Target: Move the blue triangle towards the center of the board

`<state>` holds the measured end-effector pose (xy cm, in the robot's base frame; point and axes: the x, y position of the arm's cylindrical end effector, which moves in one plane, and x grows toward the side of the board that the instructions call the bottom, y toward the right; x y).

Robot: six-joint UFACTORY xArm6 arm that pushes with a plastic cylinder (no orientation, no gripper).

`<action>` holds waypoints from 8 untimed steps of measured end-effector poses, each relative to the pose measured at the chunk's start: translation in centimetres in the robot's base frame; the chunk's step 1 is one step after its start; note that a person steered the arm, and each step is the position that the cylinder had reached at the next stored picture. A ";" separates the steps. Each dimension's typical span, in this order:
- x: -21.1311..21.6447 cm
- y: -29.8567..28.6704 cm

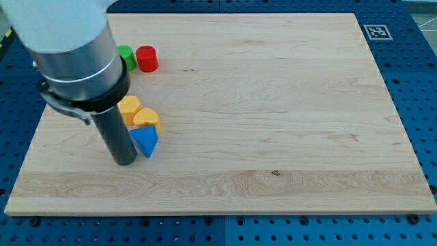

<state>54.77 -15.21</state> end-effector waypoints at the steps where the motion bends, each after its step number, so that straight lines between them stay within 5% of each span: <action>1: -0.1 -2.7; 3: -3.8 -3.0; 5: -1.0 0.6; 8: -5.5 14.5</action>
<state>49.29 -0.71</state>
